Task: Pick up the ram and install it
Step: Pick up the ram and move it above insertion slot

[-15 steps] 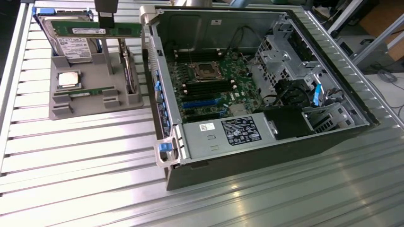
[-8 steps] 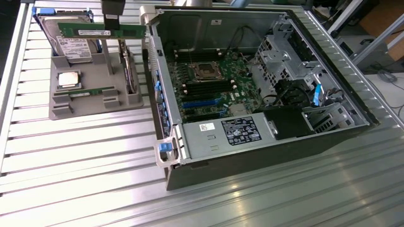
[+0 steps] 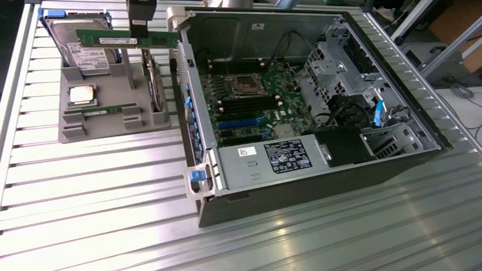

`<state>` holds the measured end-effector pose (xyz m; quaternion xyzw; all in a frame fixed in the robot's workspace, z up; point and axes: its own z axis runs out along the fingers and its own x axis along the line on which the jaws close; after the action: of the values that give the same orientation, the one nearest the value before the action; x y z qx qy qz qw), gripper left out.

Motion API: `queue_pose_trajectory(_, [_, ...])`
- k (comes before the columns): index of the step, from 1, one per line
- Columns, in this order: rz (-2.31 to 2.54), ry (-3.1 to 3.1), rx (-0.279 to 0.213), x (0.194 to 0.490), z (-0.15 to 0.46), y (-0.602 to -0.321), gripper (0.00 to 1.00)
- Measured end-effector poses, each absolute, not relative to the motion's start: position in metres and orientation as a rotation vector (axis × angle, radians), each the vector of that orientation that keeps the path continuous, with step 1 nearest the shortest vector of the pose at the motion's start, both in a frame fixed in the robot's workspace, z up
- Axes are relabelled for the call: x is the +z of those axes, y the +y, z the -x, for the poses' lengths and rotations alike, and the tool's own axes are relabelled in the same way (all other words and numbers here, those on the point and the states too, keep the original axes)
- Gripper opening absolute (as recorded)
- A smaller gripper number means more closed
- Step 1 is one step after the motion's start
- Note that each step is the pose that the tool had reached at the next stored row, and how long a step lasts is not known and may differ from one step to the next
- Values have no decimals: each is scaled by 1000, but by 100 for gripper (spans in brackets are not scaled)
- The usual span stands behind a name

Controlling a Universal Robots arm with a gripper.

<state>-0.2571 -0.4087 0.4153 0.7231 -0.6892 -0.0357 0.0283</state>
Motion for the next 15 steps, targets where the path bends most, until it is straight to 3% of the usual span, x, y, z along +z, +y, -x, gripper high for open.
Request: queue_pose_trajectory(15, [-2229, -2124, -116, 407, 243, -409, 12])
